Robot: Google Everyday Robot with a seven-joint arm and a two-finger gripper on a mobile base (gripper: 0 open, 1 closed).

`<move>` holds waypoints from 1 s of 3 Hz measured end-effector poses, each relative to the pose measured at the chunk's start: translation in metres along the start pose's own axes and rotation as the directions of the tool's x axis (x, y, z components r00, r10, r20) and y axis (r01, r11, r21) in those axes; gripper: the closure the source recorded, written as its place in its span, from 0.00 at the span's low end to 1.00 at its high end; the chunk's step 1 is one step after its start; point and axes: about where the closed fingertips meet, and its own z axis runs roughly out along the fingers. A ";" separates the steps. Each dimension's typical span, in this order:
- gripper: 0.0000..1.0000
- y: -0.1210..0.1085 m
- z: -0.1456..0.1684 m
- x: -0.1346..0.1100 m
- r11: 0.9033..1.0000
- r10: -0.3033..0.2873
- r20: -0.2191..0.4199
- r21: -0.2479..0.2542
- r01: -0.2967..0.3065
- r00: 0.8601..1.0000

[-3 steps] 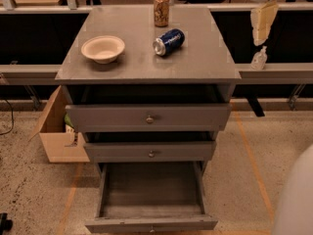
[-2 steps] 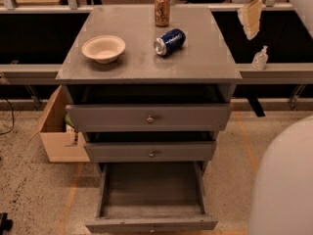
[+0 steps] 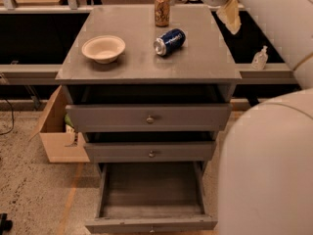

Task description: Place pepsi can into bottom drawer

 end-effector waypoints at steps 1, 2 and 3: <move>0.00 -0.028 0.014 -0.015 0.997 -0.080 0.008 -0.022 0.080 0.997; 0.00 -0.055 0.034 -0.030 0.991 -0.126 0.026 -0.043 0.127 0.992; 0.00 -0.071 0.056 -0.045 0.993 -0.095 0.077 -0.063 0.100 0.993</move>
Offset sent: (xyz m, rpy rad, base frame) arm 0.0684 0.0864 -0.0290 -0.1172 0.1010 0.1196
